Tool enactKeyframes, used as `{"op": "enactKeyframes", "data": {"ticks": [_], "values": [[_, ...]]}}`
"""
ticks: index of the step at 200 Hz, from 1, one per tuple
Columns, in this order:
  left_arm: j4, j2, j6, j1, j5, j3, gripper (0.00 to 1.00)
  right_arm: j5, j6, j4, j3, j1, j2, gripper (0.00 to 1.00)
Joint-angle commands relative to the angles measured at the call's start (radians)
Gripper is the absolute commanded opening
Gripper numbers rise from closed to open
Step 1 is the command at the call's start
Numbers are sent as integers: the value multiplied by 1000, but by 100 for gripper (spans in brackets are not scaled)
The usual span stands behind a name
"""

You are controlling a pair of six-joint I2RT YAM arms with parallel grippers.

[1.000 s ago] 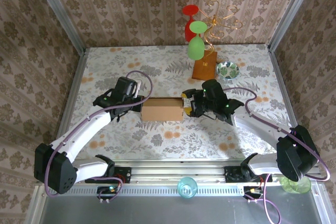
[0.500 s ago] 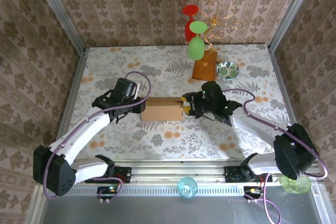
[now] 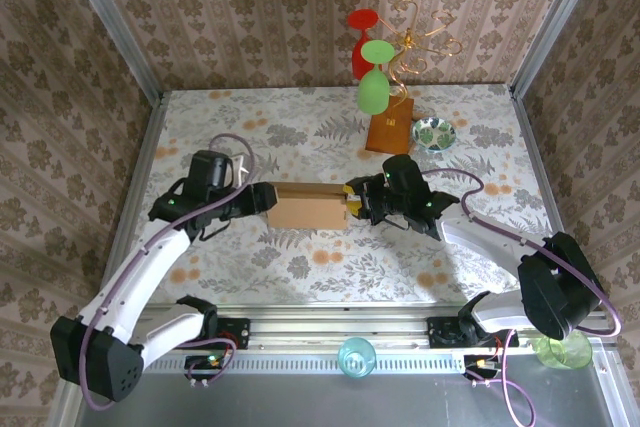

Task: Fold the paper box

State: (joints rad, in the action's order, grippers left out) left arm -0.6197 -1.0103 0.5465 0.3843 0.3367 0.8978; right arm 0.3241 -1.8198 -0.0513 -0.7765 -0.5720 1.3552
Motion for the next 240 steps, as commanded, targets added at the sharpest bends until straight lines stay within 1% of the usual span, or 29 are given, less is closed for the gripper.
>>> {"op": "enactKeyframes", "data": {"ticks": [1,16,23,31,52,74,97,108,127,162,195,240], "values": [[-28,21,84,-56,81,19,61,4,22,88,21,-6,30,37],[-32,5,109,-97,99,33,62,6,25,93,20,-6,30,36],[-20,-6,117,-107,105,37,66,7,27,95,20,-6,31,36],[-13,-23,121,-113,108,41,66,6,28,97,22,-6,30,36],[-4,-81,132,-117,106,54,66,6,29,96,20,-6,30,36],[67,-114,157,-121,112,32,64,7,32,96,20,-6,30,36],[109,-145,166,-127,128,4,57,6,30,97,25,-6,30,36],[107,-149,167,-129,128,-14,55,6,31,96,25,-6,30,36],[112,-128,170,-134,113,-59,51,6,33,96,27,-6,28,36],[188,-129,194,-140,149,-143,41,7,44,108,32,-6,25,36],[216,-113,205,-141,142,-195,32,10,70,124,41,-5,28,34],[224,-108,212,-141,150,-216,28,25,135,191,46,0,27,28]]}}
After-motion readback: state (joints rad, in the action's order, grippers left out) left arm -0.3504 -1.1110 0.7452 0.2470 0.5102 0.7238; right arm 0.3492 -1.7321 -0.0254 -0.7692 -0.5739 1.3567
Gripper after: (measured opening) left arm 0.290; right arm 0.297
